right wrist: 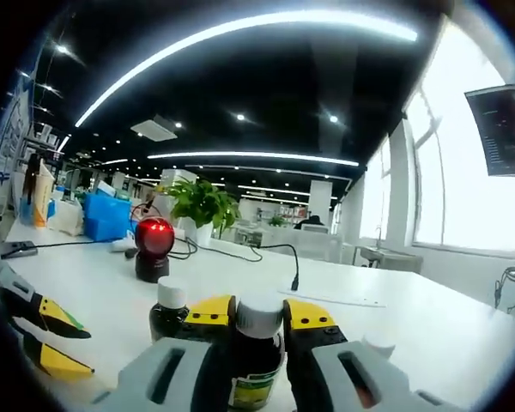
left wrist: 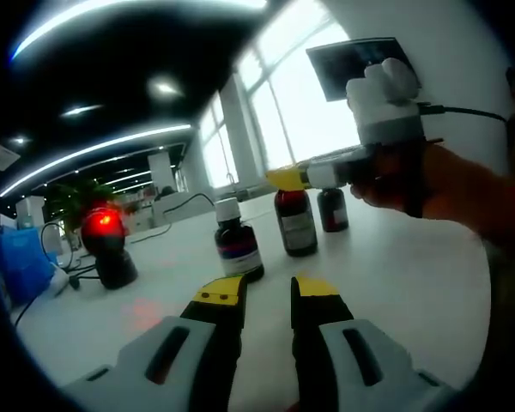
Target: Rotate the medicine bottle to make it face forward pick up the medicine bottle inspect the drug traceability code place the medicine on the table
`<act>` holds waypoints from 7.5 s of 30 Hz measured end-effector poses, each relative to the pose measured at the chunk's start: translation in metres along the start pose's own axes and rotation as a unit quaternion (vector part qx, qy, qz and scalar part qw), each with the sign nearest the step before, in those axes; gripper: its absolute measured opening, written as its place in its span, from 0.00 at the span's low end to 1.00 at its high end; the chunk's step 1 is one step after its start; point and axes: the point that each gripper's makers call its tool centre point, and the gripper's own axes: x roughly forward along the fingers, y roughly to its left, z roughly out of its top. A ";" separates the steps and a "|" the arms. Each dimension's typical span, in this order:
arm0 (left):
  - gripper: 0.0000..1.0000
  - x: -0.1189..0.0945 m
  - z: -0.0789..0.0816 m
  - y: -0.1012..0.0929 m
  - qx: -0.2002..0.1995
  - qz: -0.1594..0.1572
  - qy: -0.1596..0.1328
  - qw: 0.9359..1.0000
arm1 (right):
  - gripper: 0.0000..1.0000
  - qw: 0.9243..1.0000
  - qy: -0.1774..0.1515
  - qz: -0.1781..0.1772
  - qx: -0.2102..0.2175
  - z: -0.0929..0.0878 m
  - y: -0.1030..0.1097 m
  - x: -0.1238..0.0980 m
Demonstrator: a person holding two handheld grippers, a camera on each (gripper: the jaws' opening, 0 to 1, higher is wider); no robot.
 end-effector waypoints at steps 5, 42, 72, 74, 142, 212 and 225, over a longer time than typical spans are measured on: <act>0.13 0.000 0.000 0.000 0.000 0.000 0.000 1.000 | 0.19 1.000 0.003 0.013 0.008 -0.001 -0.001 0.000; 0.14 0.000 0.000 -0.001 0.001 -0.001 0.001 1.000 | 0.23 0.978 0.000 0.194 0.084 0.007 0.002 -0.003; 0.14 0.001 -0.001 -0.001 0.003 0.000 0.003 1.000 | 0.17 0.985 0.009 0.167 0.051 -0.001 0.006 0.000; 0.14 0.001 -0.001 -0.001 0.003 0.000 0.003 1.000 | 0.17 0.986 0.010 0.162 0.047 -0.001 0.006 0.000; 0.14 0.001 0.000 -0.001 0.001 -0.001 0.001 1.000 | 0.23 0.991 0.002 0.108 0.084 0.011 0.003 -0.007; 0.14 0.000 0.001 -0.001 -0.002 -0.003 -0.001 1.000 | 0.17 1.000 0.004 0.009 -0.013 0.005 0.001 -0.001; 0.14 0.000 0.001 -0.001 -0.001 -0.003 -0.001 1.000 | 0.17 1.000 0.002 -0.004 -0.022 0.005 -0.001 -0.002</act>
